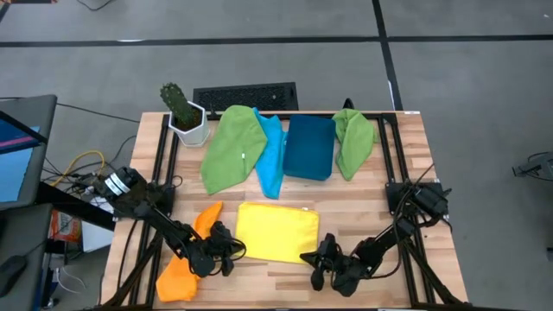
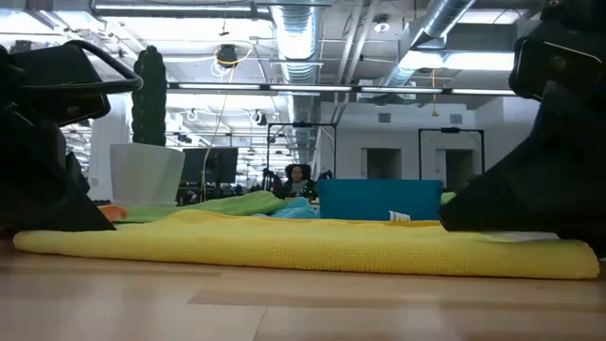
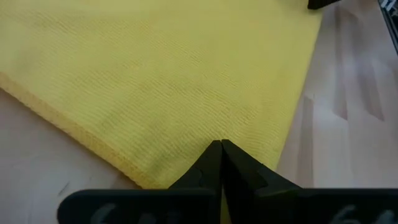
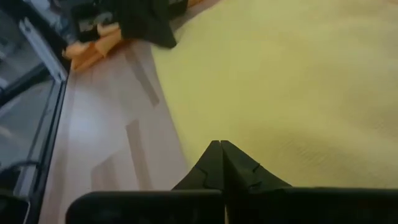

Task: Fold microfiber towels
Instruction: Fold the yellow towel

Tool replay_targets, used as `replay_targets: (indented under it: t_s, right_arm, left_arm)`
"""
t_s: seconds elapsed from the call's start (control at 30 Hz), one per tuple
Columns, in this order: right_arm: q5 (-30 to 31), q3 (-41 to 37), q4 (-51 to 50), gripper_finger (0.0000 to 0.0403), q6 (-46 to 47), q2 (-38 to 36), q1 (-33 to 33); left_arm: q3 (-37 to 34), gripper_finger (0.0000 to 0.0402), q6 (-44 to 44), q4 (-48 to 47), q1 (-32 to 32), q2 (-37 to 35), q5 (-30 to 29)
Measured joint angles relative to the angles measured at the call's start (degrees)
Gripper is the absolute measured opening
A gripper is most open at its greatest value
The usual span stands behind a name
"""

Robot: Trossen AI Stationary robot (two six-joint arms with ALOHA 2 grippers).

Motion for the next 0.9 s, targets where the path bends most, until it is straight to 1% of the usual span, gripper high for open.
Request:
replay_targets:
  t_s: [0.1, 0.2, 0.37, 0.43, 0.53, 0.63, 0.9]
  right_arm:
    - [-1.24, 0.03, -0.89, 0.0022, -0.51, -0.08, 0.15]
    - [-2.44, 0.03, -1.85, 0.0025, -2.01, -0.08, 0.24]
    - [-5.29, 0.03, -2.32, 0.0014, -5.59, -0.10, -0.51]
    - [-5.55, 0.03, -2.40, 0.0013, -6.24, -0.10, -0.52]
    - [-5.71, 0.03, -3.34, 0.0019, -6.25, -0.10, -0.52]
    - [-5.68, 0.03, -3.94, 0.0024, -6.33, -0.10, -0.52]
    - [-5.54, 0.03, -4.22, 0.0016, -6.45, -0.10, -0.56]
  left_arm:
    - [-0.17, 0.0000, 0.67, -1.78, 0.42, -2.88, 0.68]
    - [-0.18, 0.0000, 2.55, -4.25, 1.36, -8.07, -0.08]
    - [-0.13, 0.0000, 7.35, -4.87, 1.71, -15.25, -2.54]
    - [-0.11, 0.0000, 8.27, -4.75, 1.56, -16.37, -3.04]
    - [-0.12, 0.0000, 8.01, -4.87, 1.04, -16.17, -3.11]
    - [-0.13, 0.0000, 6.22, -4.82, 0.35, -14.02, -3.16]
    - [-0.07, 0.0000, 2.58, -2.24, -0.39, -8.29, -2.67]
